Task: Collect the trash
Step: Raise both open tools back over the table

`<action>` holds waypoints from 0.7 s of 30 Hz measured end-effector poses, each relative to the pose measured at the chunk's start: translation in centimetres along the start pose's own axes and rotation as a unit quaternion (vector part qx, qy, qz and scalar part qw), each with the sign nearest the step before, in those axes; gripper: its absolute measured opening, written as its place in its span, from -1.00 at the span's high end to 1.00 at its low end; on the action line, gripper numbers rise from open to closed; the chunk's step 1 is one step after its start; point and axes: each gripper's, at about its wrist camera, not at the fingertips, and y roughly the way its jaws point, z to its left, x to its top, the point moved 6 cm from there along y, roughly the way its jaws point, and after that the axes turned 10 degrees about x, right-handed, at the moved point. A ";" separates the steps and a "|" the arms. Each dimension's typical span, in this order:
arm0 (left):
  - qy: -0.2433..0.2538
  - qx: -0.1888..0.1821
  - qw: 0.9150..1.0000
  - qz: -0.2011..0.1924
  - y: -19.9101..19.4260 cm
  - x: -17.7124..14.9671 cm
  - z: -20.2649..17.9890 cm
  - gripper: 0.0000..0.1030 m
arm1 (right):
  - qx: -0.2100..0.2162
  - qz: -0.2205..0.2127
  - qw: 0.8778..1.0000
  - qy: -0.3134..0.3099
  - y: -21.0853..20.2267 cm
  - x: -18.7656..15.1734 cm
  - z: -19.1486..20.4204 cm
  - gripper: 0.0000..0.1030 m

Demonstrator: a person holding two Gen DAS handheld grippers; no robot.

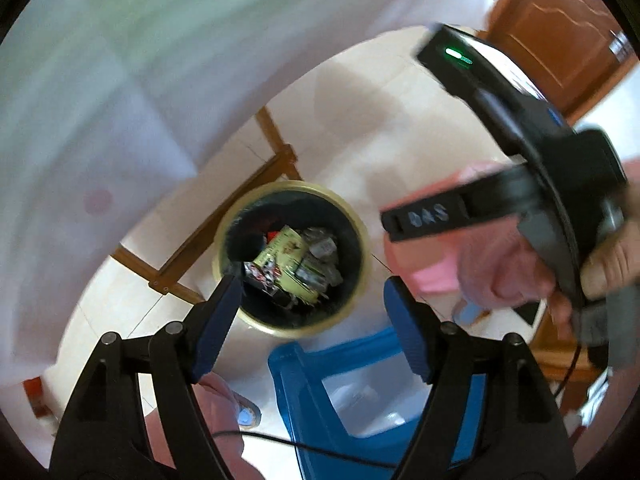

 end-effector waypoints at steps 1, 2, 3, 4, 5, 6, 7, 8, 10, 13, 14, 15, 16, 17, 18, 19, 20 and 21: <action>0.010 -0.006 1.000 -0.004 -0.8 -0.2 -0.4 -0.38 | 0.002 0.003 1.000 -0.001 -0.6 -0.3 0.2 -0.45; 0.023 -0.008 1.000 -0.012 -1.7 -0.4 -0.8 -0.38 | 0.009 0.005 1.000 0.001 -1.3 -0.6 0.5 -0.45; 0.033 -0.008 0.999 -0.020 -2.6 -0.5 -1.1 -0.38 | 0.015 0.005 1.000 0.004 -1.9 -0.7 0.8 -0.45; 0.046 -0.008 0.998 -0.034 -3.9 -0.4 -1.4 -0.38 | 0.020 0.004 1.000 0.007 -2.7 -0.9 1.1 -0.45; 0.053 -0.006 0.998 -0.044 -4.7 -0.4 -1.6 -0.38 | 0.024 0.002 1.000 0.005 -3.5 -1.2 1.5 -0.45; 0.061 -0.002 0.996 -0.060 -6.0 -0.2 -1.7 -0.38 | 0.027 0.000 1.000 0.000 -4.3 -1.3 1.9 -0.45; 0.066 0.000 0.995 -0.072 -7.2 0.0 -1.8 -0.38 | 0.028 -0.003 1.000 -0.010 -5.3 -1.6 2.4 -0.45; 0.067 0.002 0.994 -0.081 -8.1 0.1 -1.8 -0.38 | 0.032 -0.008 0.999 -0.019 -6.2 -1.9 2.9 -0.45; 0.061 0.007 0.993 -0.101 -10.3 0.6 -1.5 -0.38 | 0.041 -0.024 0.998 -0.035 -8.5 -2.4 3.6 -0.45; 0.043 0.017 0.990 -0.132 -13.3 1.4 -0.4 -0.39 | 0.057 -0.053 0.996 -0.037 -12.0 -3.0 4.0 -0.45; 0.039 0.024 0.989 -0.141 -14.2 1.6 0.0 -0.38 | 0.062 -0.062 0.996 -0.035 -13.2 -3.2 4.1 -0.45; 0.034 0.030 0.988 -0.151 -15.1 1.8 0.6 -0.39 | 0.066 -0.068 0.995 -0.035 -14.1 -3.3 4.3 -0.45; 0.026 0.038 0.986 -0.159 -16.0 2.2 1.3 -0.39 | 0.070 -0.075 0.994 -0.036 -15.2 -3.4 4.4 -0.45; 0.019 0.042 0.985 -0.164 -16.7 2.4 1.8 -0.39 | 0.070 -0.080 0.994 -0.038 -16.2 -3.5 4.6 -0.45; 0.012 0.043 0.985 -0.168 -17.4 2.6 2.3 -0.39 | 0.074 -0.086 0.993 -0.042 -17.2 -3.5 4.9 -0.45; 0.002 0.045 0.984 -0.170 -18.2 3.0 3.0 -0.39 | 0.080 -0.091 0.991 -0.049 -18.4 -3.5 5.3 -0.45; -0.009 0.052 0.983 -0.174 -19.2 3.4 3.9 -0.39 | 0.085 -0.096 0.990 -0.056 -19.5 -3.4 5.7 -0.45; -0.018 0.055 0.983 -0.176 -19.8 3.8 4.6 -0.39 | 0.089 -0.103 0.988 -0.065 -20.6 -3.3 6.3 -0.45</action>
